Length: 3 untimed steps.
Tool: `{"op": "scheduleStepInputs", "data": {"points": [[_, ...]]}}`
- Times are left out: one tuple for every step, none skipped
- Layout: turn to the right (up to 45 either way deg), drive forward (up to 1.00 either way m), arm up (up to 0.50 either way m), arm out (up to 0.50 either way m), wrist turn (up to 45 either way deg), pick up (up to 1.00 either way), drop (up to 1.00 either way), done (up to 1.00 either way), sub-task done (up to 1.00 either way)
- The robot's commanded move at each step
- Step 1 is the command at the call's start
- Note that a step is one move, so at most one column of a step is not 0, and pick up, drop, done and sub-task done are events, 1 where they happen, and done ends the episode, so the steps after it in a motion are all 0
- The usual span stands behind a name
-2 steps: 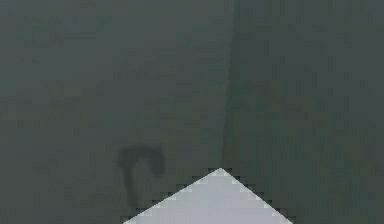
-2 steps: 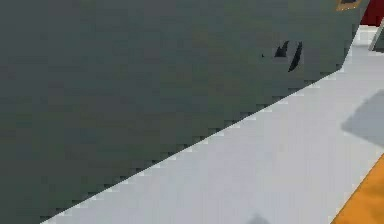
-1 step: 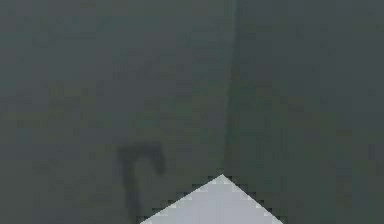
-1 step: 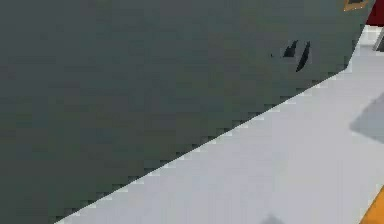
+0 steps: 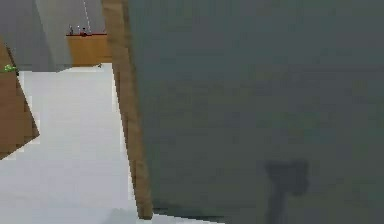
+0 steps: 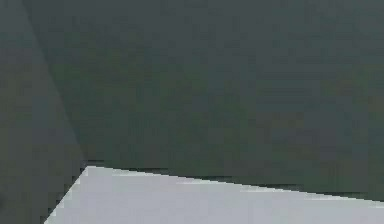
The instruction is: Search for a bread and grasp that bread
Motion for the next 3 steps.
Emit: {"op": "scheduleStepInputs", "data": {"points": [[-30.0,0.0,0.0,0.0,0.0,0.0,0.0,0.0,0.0],[0.0,1.0,0.0,0.0,0.0,0.0,0.0,0.0,0.0],[-42.0,0.0,0.0,0.0,0.0,0.0,0.0,0.0,0.0]]}}
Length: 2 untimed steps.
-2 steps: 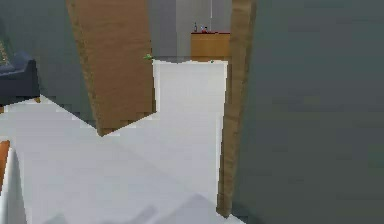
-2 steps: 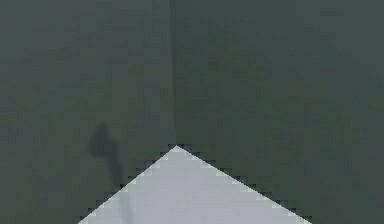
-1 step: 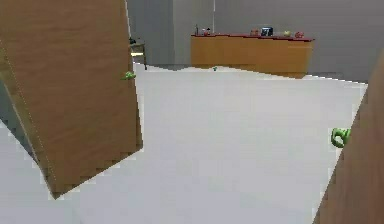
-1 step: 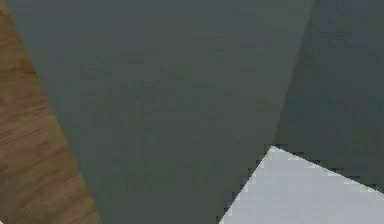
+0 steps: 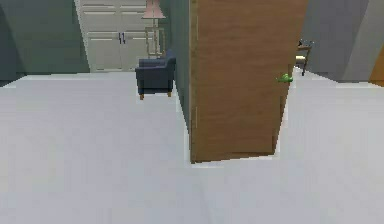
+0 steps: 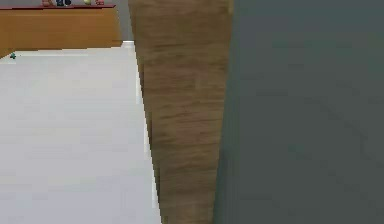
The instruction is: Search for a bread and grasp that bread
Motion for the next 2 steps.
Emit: {"op": "scheduleStepInputs", "data": {"points": [[0.0,0.3,0.0,0.0,0.0,0.0,0.0,0.0,0.0],[45.0,0.0,0.0,0.0,0.0,0.0,0.0,0.0,0.0]]}}
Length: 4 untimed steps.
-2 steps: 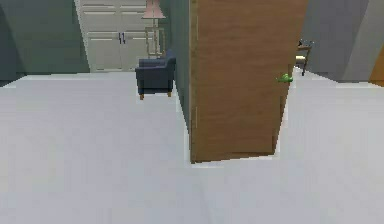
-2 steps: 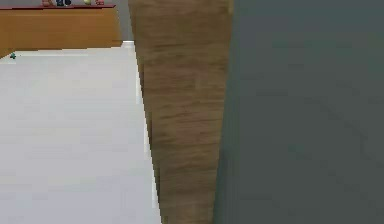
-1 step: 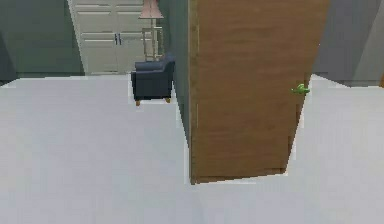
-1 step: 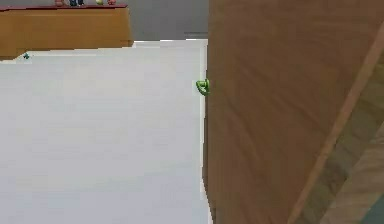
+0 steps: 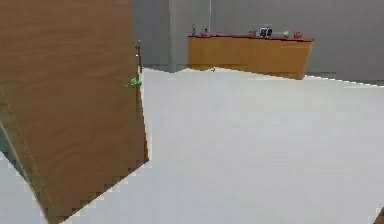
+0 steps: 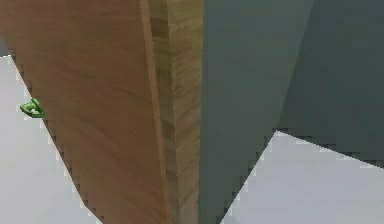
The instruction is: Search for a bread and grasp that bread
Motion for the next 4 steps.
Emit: {"op": "scheduleStepInputs", "data": {"points": [[15.0,0.0,0.0,0.0,0.0,0.0,0.0,0.0,0.0],[0.0,1.0,0.0,0.0,0.0,0.0,0.0,0.0,0.0],[0.0,1.0,0.0,0.0,0.0,0.0,0.0,0.0,0.0],[3.0,0.0,0.0,0.0,0.0,0.0,0.0,0.0,0.0]]}}
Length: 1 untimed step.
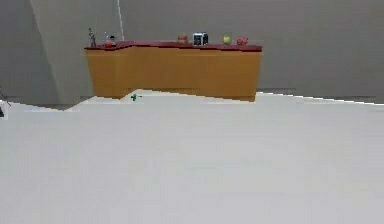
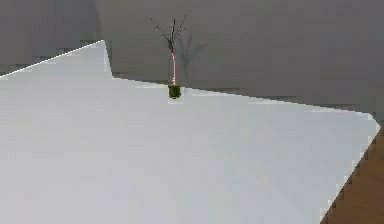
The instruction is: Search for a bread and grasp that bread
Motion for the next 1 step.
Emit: {"op": "scheduleStepInputs", "data": {"points": [[0.0,1.0,0.0,0.0,0.0,0.0,0.0,0.0,0.0]]}}
